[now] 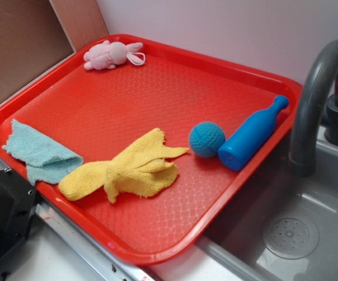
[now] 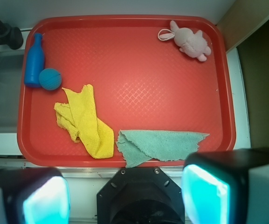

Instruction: Grab the blue ball.

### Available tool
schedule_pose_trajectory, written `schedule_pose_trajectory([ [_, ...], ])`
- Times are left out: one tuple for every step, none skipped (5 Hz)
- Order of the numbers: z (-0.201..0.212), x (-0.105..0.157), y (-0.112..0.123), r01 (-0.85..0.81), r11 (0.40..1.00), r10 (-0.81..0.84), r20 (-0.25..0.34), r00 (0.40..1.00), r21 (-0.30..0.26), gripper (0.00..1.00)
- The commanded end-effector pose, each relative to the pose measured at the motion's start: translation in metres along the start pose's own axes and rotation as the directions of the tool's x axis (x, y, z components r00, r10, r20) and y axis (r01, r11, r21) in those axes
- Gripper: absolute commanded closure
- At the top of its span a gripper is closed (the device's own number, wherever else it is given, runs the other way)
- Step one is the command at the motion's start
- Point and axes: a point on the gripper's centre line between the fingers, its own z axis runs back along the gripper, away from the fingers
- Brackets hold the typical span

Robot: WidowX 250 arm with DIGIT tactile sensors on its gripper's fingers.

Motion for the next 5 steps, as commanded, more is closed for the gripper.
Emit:
schedule_pose_trajectory([
  [0.000, 0.000, 0.000, 0.000, 1.000, 0.000, 0.000, 1.000, 0.000, 0.00],
  [-0.016, 0.019, -0.007, 0.190, 0.982, -0.190, -0.033, 0.981, -0.010, 0.00],
  [-0.030, 0.035, -0.031, 0.404, 0.913, -0.406, 0.028, 0.913, 0.054, 0.00],
  [-0.046, 0.049, -0.046, 0.521, 0.847, -0.528, 0.051, 0.848, 0.108, 0.00],
  [-0.064, 0.067, -0.067, 0.644, 0.750, -0.660, 0.103, 0.744, 0.151, 0.00],
])
